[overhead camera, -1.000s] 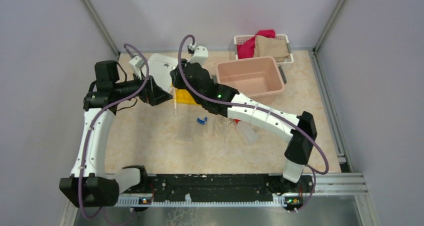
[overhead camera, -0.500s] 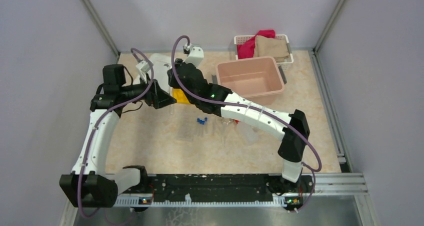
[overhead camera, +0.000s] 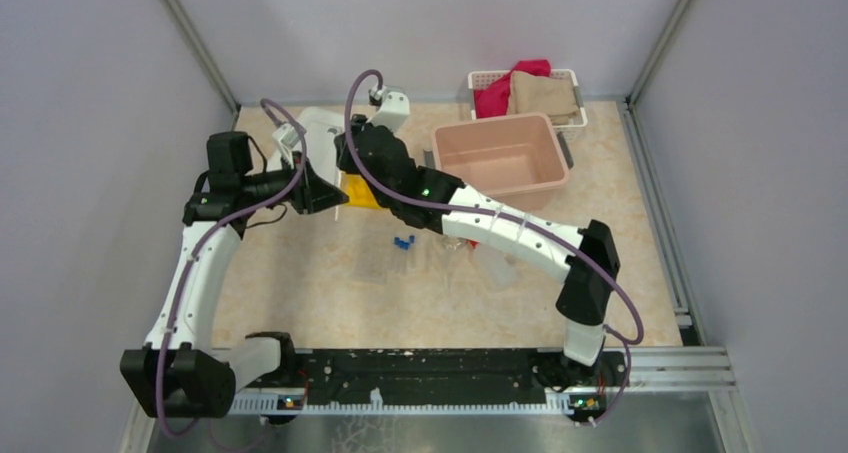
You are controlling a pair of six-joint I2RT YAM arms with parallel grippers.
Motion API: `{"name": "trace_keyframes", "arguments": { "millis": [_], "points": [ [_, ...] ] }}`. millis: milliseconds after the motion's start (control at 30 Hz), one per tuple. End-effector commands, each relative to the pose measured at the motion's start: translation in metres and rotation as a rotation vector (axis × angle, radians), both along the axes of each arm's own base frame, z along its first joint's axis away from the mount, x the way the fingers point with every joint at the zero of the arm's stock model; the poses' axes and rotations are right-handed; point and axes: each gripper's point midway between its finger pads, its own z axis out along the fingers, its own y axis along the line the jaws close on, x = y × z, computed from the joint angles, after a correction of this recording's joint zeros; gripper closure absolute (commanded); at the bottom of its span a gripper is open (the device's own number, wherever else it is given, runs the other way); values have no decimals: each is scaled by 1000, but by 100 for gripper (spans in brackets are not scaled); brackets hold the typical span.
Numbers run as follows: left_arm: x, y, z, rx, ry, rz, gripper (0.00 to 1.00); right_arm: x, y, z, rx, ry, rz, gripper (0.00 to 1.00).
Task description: Organize the chemistry lab equipment
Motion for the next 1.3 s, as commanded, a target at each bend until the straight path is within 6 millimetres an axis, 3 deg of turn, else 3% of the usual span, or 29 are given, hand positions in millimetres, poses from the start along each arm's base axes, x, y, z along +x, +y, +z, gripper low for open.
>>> {"name": "trace_keyframes", "arguments": {
  "millis": [0, 133, 200, 267, 400, 667, 1033, 1167, 1267],
  "points": [
    [-3, -5, 4, -11, -64, -57, 77, -11, 6, 36, 91, -37, 42, 89],
    [-1, -1, 5, 38, -157, -67, 95, -3, 7, 27, 5, 42, 156, 45],
    [-1, 0, 9, 51, -211, -64, 97, -2, 2, 9, -71, 152, 258, 37],
    [-1, 1, 12, 63, -268, -73, 98, -3, -5, 2, -110, 228, 334, 35],
    [4, 4, 16, 103, -350, -63, 98, -17, -15, 5, -148, 263, 442, 33],
    [3, 6, 9, 127, -359, -78, 98, -28, -13, 24, -134, 258, 510, 46],
    [4, 8, 3, 142, -363, -61, 99, -37, 1, 21, -74, 320, 594, 63],
    [4, 8, 4, 139, -371, -62, 98, -34, 2, 20, -60, 336, 600, 73],
    [7, 10, 1, 151, -363, -41, 94, -32, 2, 22, -57, 334, 606, 88]
  ]
}}
